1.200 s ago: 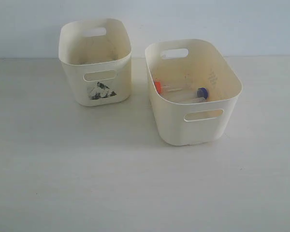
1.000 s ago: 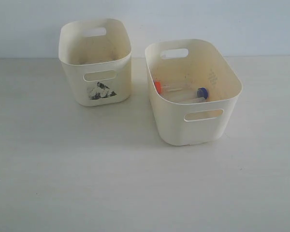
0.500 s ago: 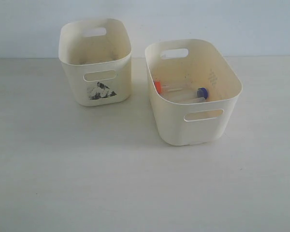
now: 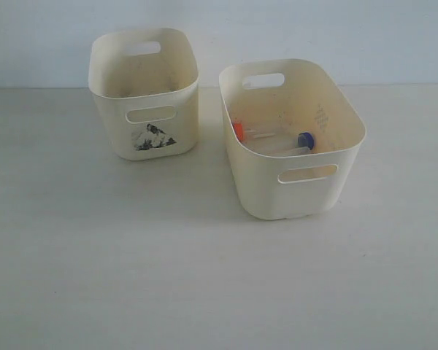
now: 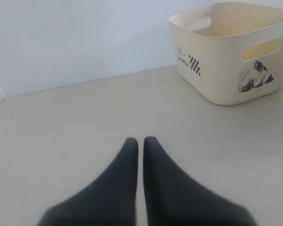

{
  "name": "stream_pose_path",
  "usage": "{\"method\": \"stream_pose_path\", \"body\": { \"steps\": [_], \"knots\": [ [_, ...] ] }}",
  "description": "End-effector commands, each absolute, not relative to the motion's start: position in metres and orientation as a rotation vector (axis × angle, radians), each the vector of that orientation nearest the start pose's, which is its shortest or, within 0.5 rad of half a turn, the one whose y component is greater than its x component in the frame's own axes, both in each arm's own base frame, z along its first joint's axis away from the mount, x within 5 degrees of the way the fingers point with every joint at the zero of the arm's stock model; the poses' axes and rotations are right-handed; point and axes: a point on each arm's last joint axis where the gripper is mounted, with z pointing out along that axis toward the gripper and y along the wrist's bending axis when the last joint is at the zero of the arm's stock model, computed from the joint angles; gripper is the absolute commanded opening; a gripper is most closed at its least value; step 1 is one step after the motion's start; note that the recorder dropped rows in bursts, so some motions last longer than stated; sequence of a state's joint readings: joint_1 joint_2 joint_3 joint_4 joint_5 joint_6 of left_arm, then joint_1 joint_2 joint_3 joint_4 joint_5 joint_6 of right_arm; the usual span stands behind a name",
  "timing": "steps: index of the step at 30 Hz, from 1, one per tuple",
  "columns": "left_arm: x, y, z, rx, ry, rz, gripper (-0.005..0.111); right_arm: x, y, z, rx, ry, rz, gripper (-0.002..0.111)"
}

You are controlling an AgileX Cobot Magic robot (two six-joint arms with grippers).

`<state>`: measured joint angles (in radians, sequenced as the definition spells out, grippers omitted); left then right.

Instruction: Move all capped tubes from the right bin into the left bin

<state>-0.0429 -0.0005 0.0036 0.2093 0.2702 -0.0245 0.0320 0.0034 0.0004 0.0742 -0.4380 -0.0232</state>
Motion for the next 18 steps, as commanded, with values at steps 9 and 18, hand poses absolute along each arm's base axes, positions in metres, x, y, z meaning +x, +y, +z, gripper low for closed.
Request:
{"method": "stream_pose_path", "body": {
  "steps": [9,18],
  "knots": [
    [0.055,0.002,0.19,0.14,1.736,0.132,0.004,0.076,0.004,0.348,-0.1,1.542,-0.028,0.0],
    [0.055,0.002,0.19,0.14,1.736,0.132,0.004,0.155,0.006,0.351,-0.112,1.724,-0.033,0.0]
  ]
}}
